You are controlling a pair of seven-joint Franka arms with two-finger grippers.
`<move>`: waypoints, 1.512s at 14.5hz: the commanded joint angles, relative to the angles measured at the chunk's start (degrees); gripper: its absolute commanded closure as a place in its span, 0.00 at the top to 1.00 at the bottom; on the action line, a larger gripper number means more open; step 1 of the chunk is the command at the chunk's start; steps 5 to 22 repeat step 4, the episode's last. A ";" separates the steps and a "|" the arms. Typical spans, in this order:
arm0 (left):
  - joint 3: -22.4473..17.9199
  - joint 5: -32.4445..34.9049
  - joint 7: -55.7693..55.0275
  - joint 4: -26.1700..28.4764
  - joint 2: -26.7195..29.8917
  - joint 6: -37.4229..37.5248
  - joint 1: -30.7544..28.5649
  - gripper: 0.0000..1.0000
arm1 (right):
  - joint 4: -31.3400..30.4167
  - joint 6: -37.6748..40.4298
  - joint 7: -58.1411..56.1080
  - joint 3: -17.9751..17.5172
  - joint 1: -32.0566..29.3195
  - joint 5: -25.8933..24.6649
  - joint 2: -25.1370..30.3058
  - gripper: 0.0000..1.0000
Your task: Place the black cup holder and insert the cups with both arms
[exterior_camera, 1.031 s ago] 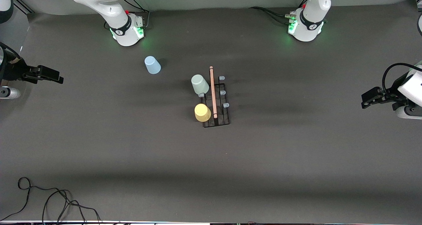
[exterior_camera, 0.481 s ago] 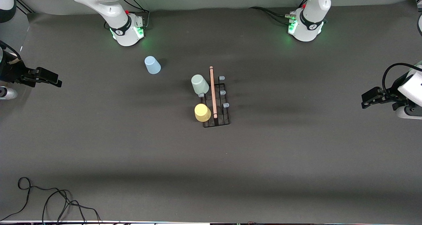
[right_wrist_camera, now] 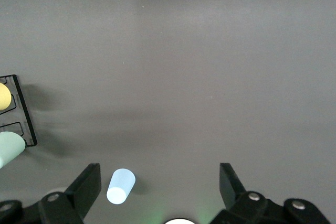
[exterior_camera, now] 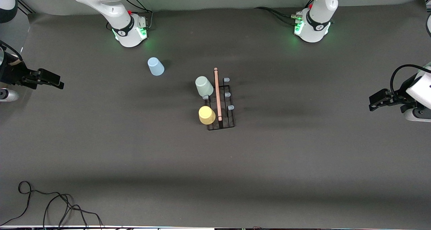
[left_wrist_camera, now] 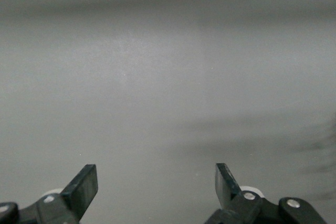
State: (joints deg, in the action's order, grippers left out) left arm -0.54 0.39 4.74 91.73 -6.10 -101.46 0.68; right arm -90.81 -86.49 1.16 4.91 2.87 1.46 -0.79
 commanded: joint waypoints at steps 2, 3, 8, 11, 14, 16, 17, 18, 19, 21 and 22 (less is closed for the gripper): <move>0.01 0.85 -0.88 -0.50 0.48 0.92 0.63 1.00 | -0.50 -0.43 -1.07 -0.60 -0.50 -1.02 0.62 1.00; 0.01 0.93 -0.79 -0.50 0.39 0.66 0.55 1.00 | -0.51 -0.43 -1.24 -0.60 -0.50 -1.02 0.62 1.00; -0.07 0.93 -0.79 -0.50 0.39 0.48 0.29 1.00 | -0.51 -0.43 -1.42 -0.51 -0.50 -1.02 0.62 1.00; -0.07 0.93 -0.79 -0.50 0.39 0.48 0.29 1.00 | -0.51 -0.43 -1.42 -0.51 -0.50 -1.02 0.62 1.00; -0.07 0.93 -0.79 -0.50 0.39 0.48 0.29 1.00 | -0.51 -0.43 -1.42 -0.51 -0.50 -1.02 0.62 1.00; -0.07 0.93 -0.79 -0.50 0.39 0.48 0.29 1.00 | -0.51 -0.43 -1.42 -0.51 -0.50 -1.02 0.62 1.00; -0.07 0.93 -0.79 -0.50 0.39 0.48 0.29 1.00 | -0.51 -0.43 -1.42 -0.51 -0.50 -1.02 0.62 1.00; -0.07 0.93 -0.79 -0.50 0.39 0.48 0.29 1.00 | -0.51 -0.43 -1.42 -0.51 -0.50 -1.02 0.62 1.00; -0.07 0.93 -0.79 -0.50 0.39 0.48 0.29 1.00 | -0.51 -0.43 -1.42 -0.51 -0.50 -1.02 0.62 1.00; -0.07 0.93 -0.79 -0.50 0.39 0.48 0.29 1.00 | -0.51 -0.43 -1.42 -0.51 -0.50 -1.02 0.62 1.00; -0.07 0.93 -0.79 -0.50 0.39 0.48 0.29 1.00 | -0.51 -0.43 -1.42 -0.51 -0.50 -1.02 0.62 1.00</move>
